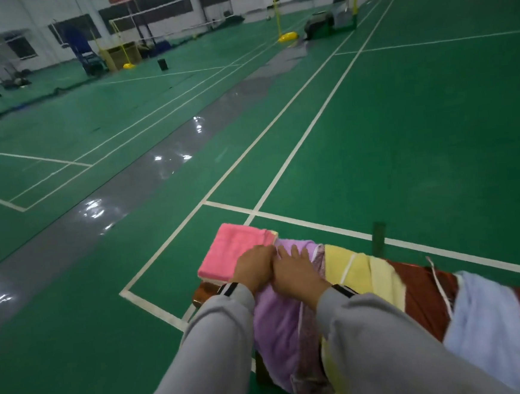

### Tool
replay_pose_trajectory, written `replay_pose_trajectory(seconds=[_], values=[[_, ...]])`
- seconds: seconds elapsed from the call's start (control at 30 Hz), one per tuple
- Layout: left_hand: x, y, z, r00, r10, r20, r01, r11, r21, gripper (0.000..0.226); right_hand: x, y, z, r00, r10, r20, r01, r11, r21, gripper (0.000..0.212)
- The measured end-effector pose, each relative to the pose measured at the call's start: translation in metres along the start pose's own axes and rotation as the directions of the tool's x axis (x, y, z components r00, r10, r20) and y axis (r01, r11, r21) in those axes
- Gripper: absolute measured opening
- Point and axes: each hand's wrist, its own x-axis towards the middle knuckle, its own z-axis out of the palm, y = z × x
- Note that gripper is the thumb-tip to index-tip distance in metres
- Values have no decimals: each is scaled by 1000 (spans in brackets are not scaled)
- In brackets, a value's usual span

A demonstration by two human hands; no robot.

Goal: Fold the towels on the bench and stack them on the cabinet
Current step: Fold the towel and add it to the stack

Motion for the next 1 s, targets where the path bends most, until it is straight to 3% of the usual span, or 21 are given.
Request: replay_pose_trajectory(seconds=[0.1, 0.23, 0.33, 0.43, 0.57, 0.7, 0.77, 0.83, 0.87, 1.0], values=[[-15, 33, 18, 990, -89, 106, 101, 988, -114, 34, -43, 24, 15, 999, 48, 11, -47, 999, -24, 47], [-37, 69, 42, 966, -208, 153, 209, 978, 9, 36, -88, 52, 40, 996, 67, 52, -62, 994, -93, 46], [-59, 98, 49, 876, -425, 226, 412, 905, 104, 69, -108, 60, 35, 995, 93, 47, -81, 976, -204, 44], [-73, 103, 57, 810, -548, 209, 568, 822, -46, 90, -124, 67, 28, 988, 107, 110, -83, 976, -202, 46], [-66, 85, 50, 863, -450, 231, 504, 807, -308, 70, -138, 76, 17, 985, 86, 152, -82, 996, -28, 59], [-68, 97, 16, 881, -397, 256, 448, 529, -721, 87, -143, 83, -8, 967, 180, 180, -210, 964, 165, 60], [-68, 112, -4, 916, -317, 245, 379, 487, -787, 67, -142, 88, -21, 964, 202, 173, -241, 939, 245, 59], [-72, 131, -27, 957, -223, 187, 277, 504, -818, 27, -141, 94, -33, 961, 230, 155, -267, 918, 294, 53], [-68, 138, -34, 972, -180, 151, 225, 525, -821, 20, -141, 97, -39, 960, 242, 143, -276, 910, 308, 50], [-54, 151, -47, 971, -147, 190, 238, 690, -684, 34, -155, 107, -58, 948, 297, 115, -318, 903, 290, 52]])
